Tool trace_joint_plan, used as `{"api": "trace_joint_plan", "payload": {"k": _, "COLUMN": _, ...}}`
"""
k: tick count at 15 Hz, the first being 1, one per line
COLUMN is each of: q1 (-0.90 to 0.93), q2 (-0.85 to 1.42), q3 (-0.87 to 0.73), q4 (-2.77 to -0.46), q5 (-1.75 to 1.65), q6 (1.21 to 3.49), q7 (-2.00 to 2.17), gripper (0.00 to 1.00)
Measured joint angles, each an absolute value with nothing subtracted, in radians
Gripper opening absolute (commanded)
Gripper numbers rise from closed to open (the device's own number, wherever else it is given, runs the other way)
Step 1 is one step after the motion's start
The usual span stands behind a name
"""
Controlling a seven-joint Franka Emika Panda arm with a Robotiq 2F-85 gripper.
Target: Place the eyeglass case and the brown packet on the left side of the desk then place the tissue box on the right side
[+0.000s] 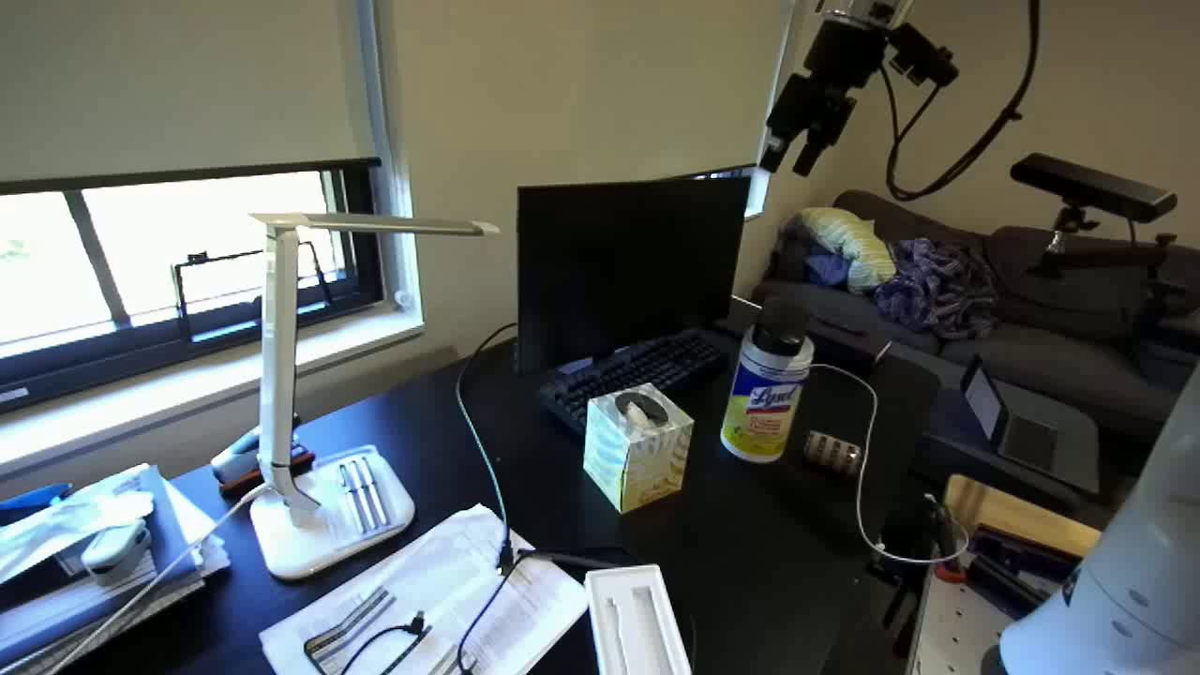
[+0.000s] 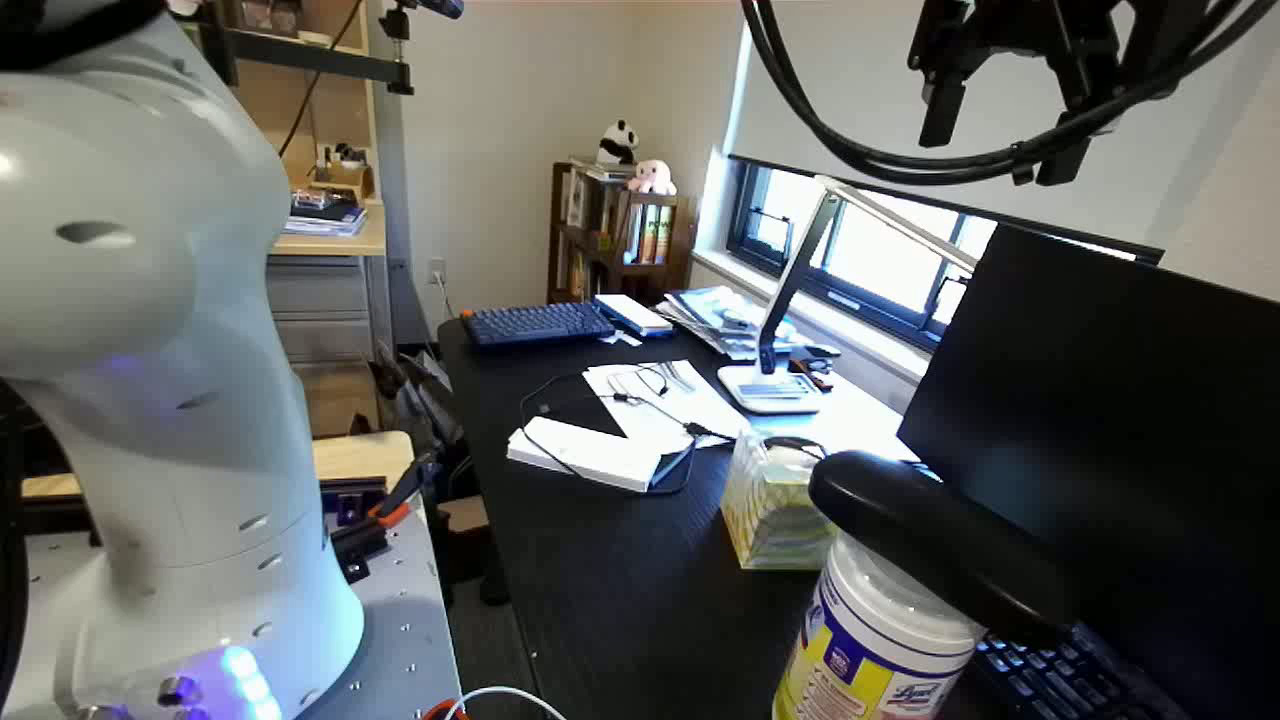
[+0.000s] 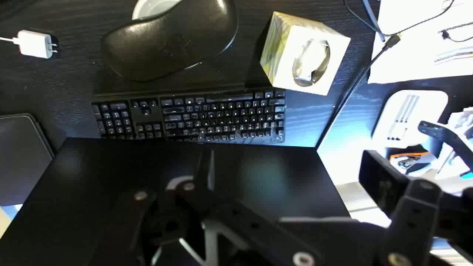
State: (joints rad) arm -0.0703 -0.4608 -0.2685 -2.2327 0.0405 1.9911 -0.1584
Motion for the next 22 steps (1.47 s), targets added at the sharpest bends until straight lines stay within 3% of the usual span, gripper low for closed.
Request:
{"api": "trace_joint_plan", "payload": {"k": 5, "q1": -0.074, "q2": -0.461, "q3": -0.266, "q4": -2.233, "q5": 0.040, "q6": 1.993, "q7": -0.148, "gripper": 1.00}}
{"api": "trace_joint_plan", "payload": {"k": 22, "q1": -0.276, "q2": -0.502, "q3": -0.124, "q4": -2.471, "q5": 0.038, "q6": 2.202, "q7": 0.532, "gripper": 1.00}}
